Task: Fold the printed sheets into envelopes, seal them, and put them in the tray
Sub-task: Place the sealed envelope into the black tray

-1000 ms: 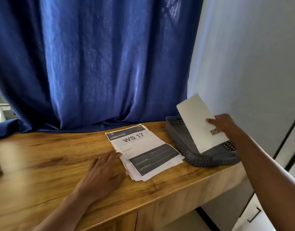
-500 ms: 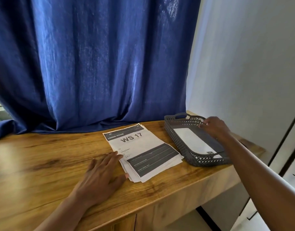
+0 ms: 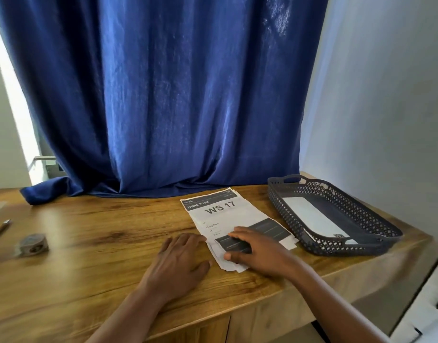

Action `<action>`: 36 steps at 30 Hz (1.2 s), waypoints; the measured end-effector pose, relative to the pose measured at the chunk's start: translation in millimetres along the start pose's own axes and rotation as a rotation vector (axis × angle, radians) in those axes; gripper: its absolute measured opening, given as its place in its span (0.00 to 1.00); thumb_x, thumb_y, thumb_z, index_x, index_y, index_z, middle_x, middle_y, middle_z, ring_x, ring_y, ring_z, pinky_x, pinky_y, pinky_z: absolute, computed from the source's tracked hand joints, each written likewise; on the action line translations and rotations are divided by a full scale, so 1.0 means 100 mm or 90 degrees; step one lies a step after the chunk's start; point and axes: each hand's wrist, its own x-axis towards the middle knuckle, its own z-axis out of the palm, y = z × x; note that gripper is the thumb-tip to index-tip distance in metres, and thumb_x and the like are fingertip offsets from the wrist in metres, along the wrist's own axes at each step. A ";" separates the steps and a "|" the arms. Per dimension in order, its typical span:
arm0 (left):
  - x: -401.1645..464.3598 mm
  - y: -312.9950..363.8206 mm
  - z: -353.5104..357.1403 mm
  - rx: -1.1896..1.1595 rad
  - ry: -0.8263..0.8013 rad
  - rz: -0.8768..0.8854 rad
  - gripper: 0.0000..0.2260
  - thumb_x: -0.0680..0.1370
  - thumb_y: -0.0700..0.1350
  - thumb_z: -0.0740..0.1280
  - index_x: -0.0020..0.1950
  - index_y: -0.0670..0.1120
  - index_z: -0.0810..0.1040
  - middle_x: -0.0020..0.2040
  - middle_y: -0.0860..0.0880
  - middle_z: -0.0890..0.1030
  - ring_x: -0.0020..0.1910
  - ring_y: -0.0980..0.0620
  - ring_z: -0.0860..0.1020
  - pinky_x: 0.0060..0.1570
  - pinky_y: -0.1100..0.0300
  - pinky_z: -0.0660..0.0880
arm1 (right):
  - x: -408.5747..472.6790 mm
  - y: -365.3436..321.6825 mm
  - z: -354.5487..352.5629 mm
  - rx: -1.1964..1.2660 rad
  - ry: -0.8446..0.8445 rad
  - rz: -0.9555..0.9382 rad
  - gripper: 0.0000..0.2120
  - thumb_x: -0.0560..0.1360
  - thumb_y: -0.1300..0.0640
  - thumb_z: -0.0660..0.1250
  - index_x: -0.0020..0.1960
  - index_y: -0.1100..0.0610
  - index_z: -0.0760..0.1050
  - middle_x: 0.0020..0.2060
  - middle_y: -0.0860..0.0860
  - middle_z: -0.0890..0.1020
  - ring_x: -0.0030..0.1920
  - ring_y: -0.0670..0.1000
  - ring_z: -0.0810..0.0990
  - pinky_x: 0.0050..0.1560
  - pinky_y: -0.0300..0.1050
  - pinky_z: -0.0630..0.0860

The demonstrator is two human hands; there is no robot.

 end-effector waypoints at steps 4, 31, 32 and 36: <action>0.00 -0.02 0.00 -0.003 0.003 0.005 0.27 0.81 0.64 0.61 0.78 0.59 0.62 0.78 0.57 0.65 0.78 0.55 0.61 0.80 0.52 0.51 | -0.01 0.12 0.13 -0.032 0.013 -0.017 0.44 0.68 0.17 0.53 0.78 0.36 0.60 0.80 0.37 0.60 0.79 0.44 0.57 0.78 0.52 0.54; -0.78 -0.17 -0.44 -0.850 0.005 -0.047 0.41 0.73 0.53 0.81 0.79 0.63 0.61 0.73 0.50 0.76 0.69 0.43 0.78 0.66 0.44 0.77 | -0.12 -1.89 -0.02 0.181 0.083 -0.092 0.40 0.71 0.17 0.44 0.64 0.42 0.77 0.54 0.43 0.85 0.53 0.44 0.82 0.58 0.51 0.78; -0.83 -0.22 -0.49 -0.853 0.056 -0.106 0.43 0.69 0.49 0.84 0.77 0.60 0.65 0.69 0.47 0.80 0.65 0.41 0.81 0.61 0.44 0.79 | -0.10 -1.95 0.01 0.258 0.041 -0.112 0.40 0.70 0.17 0.45 0.62 0.41 0.77 0.52 0.43 0.85 0.52 0.44 0.83 0.59 0.53 0.79; -1.05 -0.51 -0.70 -0.844 0.256 -0.349 0.30 0.68 0.36 0.79 0.67 0.46 0.76 0.57 0.41 0.86 0.54 0.39 0.85 0.53 0.42 0.82 | -0.03 -2.13 0.16 0.498 -0.125 -0.122 0.35 0.71 0.20 0.53 0.65 0.41 0.76 0.52 0.41 0.83 0.54 0.47 0.84 0.50 0.46 0.83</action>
